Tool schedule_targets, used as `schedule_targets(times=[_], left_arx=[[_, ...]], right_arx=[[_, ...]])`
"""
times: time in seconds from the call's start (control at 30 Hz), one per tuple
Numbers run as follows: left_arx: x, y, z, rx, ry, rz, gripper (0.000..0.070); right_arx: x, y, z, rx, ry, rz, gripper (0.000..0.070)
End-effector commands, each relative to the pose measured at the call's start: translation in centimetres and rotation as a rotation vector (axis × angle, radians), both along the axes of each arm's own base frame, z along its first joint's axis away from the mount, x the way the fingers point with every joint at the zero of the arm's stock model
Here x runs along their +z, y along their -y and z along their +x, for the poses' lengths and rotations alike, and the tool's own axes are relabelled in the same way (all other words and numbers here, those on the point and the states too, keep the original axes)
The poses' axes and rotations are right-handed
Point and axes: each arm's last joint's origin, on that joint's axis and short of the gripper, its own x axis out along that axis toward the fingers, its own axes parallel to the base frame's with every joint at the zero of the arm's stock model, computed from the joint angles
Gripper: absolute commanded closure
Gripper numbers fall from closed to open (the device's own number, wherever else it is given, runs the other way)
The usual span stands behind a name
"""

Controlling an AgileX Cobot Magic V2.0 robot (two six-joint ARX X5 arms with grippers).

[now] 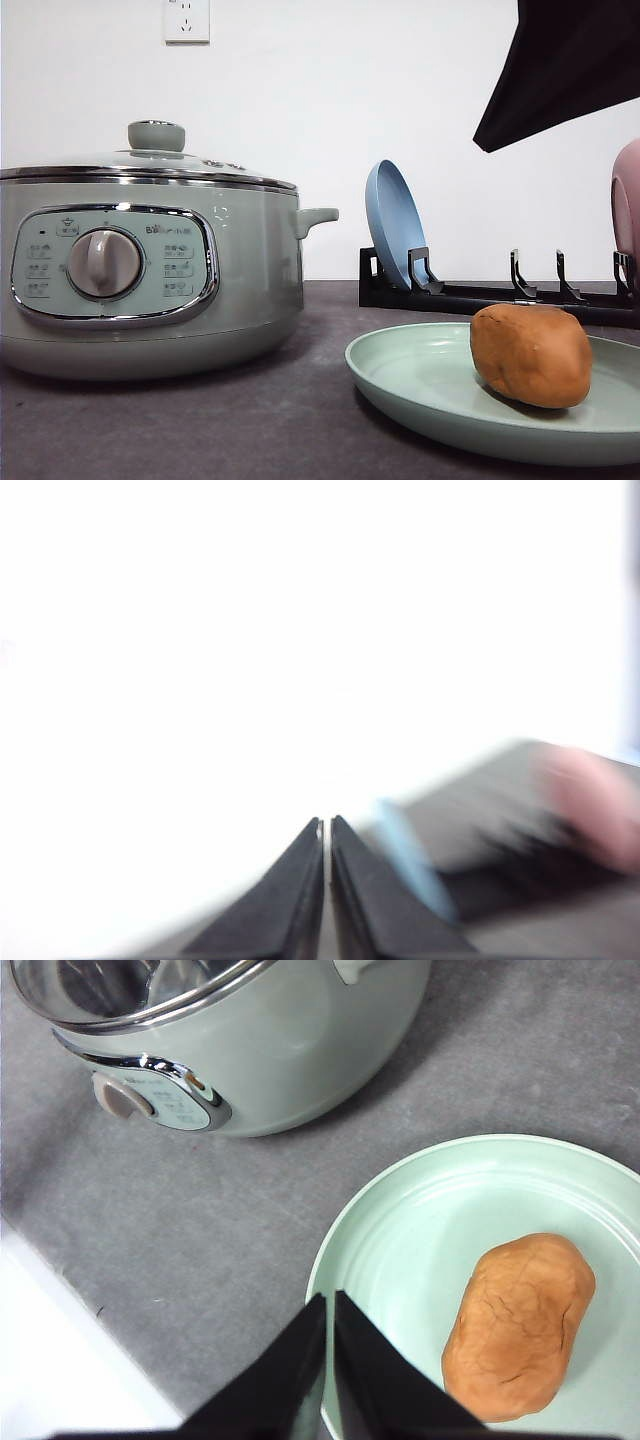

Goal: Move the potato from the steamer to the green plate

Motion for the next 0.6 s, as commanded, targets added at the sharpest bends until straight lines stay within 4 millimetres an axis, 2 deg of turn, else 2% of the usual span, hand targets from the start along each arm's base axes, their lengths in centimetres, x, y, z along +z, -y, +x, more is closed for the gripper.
schedule_targets(times=[0.0,0.17,0.33,0.57], left_arx=[[-1.2,-0.5,-0.5,0.066,0.044,0.000,0.0698],[-6.0,-1.7,-2.2,0.260,0.090,-0.020,0.0698],[-11.3,-2.3,-2.9,0.386,0.075,-0.030,0.0698],[-17.8,-2.5,-3.2,0.428,-0.003,-0.022,0.0698]], right_arx=[[0.4,-0.2,0.0,0.012,0.015,0.006,0.0700],[0.4,-0.2,0.0,0.012,0.015,0.006,0.0700],[0.4,-0.2,0.0,0.012,0.015,0.006,0.0700],[0.4,-0.2,0.0,0.012,0.015,0.006,0.0700]])
